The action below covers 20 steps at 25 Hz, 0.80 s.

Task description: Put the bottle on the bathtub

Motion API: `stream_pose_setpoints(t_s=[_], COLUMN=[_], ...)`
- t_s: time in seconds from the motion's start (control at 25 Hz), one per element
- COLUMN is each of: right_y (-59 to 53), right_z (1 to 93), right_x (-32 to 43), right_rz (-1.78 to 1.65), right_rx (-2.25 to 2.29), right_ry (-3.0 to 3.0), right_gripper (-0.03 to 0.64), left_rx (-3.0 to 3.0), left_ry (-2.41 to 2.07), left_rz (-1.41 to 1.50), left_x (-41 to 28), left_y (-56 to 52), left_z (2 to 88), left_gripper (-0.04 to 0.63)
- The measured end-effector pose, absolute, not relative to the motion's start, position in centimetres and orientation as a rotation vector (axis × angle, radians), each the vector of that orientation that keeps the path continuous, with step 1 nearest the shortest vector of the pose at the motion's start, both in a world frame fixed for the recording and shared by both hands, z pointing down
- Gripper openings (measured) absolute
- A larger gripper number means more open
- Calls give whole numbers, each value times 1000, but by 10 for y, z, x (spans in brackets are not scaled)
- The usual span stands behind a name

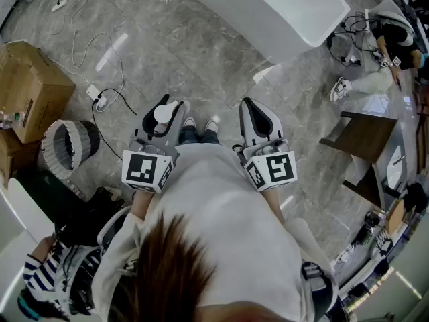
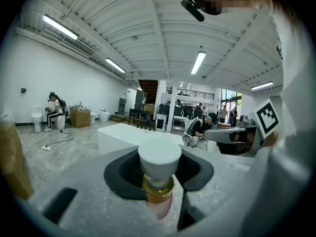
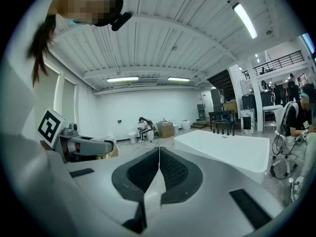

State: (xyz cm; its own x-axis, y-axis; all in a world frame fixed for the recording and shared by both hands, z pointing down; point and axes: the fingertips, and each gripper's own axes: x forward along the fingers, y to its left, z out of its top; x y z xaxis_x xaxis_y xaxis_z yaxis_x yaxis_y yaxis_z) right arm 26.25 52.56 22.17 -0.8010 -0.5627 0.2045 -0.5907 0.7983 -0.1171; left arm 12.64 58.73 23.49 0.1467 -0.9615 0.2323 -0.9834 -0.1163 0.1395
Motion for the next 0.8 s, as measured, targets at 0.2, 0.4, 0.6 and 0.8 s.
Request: stream_pose_setpoints(t_s=[0.2, 0.4, 0.6, 0.8], right_y=[528, 529, 531, 532], right_z=[221, 221, 220, 217], right_x=[263, 266, 273, 280], right_rz=[253, 252, 248, 232], right_rx=[910, 910, 906, 881], right_ry=[-2829, -2829, -2834, -2848], right_gripper=[15, 15, 15, 15], left_rx=[2168, 2177, 2180, 2175], left_ry=[-1889, -1888, -1895, -1911], left_rz=[120, 119, 119, 117], left_x=[128, 131, 137, 144], left_y=[592, 592, 593, 594], left_z=[236, 234, 232, 228], left_gripper=[149, 149, 149, 149])
